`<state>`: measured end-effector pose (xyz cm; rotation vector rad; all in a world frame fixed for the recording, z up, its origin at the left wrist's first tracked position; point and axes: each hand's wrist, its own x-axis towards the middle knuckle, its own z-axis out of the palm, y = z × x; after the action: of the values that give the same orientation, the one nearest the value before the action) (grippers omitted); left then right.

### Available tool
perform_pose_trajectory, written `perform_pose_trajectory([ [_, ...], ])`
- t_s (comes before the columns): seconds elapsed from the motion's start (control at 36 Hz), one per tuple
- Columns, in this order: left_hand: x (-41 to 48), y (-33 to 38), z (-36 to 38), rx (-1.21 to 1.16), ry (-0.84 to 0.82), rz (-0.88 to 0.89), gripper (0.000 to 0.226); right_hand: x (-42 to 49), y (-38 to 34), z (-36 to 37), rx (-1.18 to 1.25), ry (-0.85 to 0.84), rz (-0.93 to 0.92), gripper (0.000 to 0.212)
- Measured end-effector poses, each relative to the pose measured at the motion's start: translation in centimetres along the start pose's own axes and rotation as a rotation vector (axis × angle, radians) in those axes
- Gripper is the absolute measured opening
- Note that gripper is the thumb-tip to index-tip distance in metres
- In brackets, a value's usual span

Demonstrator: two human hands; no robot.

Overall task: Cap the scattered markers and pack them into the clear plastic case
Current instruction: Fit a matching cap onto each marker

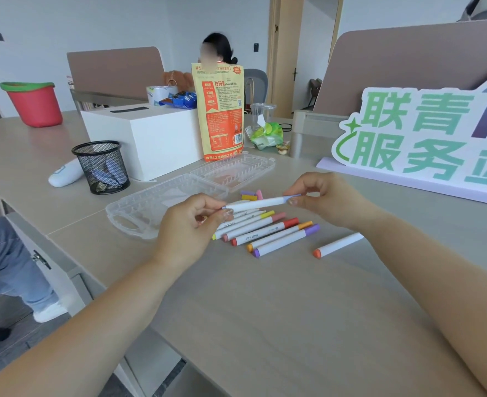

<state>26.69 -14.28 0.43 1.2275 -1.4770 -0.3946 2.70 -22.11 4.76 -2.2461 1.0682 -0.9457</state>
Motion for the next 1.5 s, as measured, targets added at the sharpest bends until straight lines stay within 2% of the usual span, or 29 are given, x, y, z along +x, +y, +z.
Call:
perform_pose_trajectory([
  [0.14, -0.8, 0.5, 0.3, 0.09, -0.021, 0.11, 0.016, -0.9, -0.1, -1.1, 0.042, -0.028, -0.004, 0.007],
  [0.25, -1.4, 1.2, 1.2, 0.147, -0.13, 0.167, 0.008, -3.1, 1.4, -1.8, 0.032, -0.074, 0.048, 0.005],
  [0.28, -1.6, 1.4, 1.6, 0.173, -0.175, 0.214, 0.004, -3.8, 1.8, -2.1, 0.029, -0.087, 0.062, 0.006],
  [0.33, -1.8, 1.7, 2.2, 0.266, -0.259, 0.36, 0.013, -4.7, 2.1, -3.0, 0.025, -0.111, 0.09, 0.007],
  [0.42, -1.6, 1.5, 2.5, 0.391, -0.296, 0.498, 0.017, -5.3, 2.4, -3.6, -0.031, -0.131, 0.096, 0.01],
  [0.53, -1.8, 1.3, 2.4, 0.427, -0.265, 0.499, 0.02, -5.4, 2.8, -3.6, -0.087, -0.112, 0.098, 0.014],
  [0.75, -1.8, 1.7, 3.1, 0.469, -0.21, 0.447, 0.031, -5.7, 5.3, -5.9, 0.036, 0.159, 0.32, 0.01],
  [0.86, -2.2, 2.9, 5.5, 0.44, -0.287, 0.426, 0.04, -6.1, 6.7, -6.0, 0.053, 0.228, 0.379, 0.011],
  [0.97, -2.6, 4.2, 8.3, 0.511, -0.403, 0.419, 0.031, -6.2, 6.8, -6.0, 0.034, 0.222, 0.35, 0.011],
  [1.17, -2.3, 4.7, 10.4, 0.53, -0.349, 0.407, 0.022, -5.8, 6.5, -5.6, 0.021, 0.228, 0.324, 0.012],
  [1.33, -1.7, 4.9, 11.3, 0.573, -0.31, 0.411, 0.028, -5.8, 6.7, -5.5, 0.028, 0.237, 0.363, 0.012],
  [1.5, -1.1, 5.0, 11.3, 0.577, -0.274, 0.495, 0.011, -5.9, 6.3, -5.7, 0.066, 0.245, 0.381, 0.009],
])
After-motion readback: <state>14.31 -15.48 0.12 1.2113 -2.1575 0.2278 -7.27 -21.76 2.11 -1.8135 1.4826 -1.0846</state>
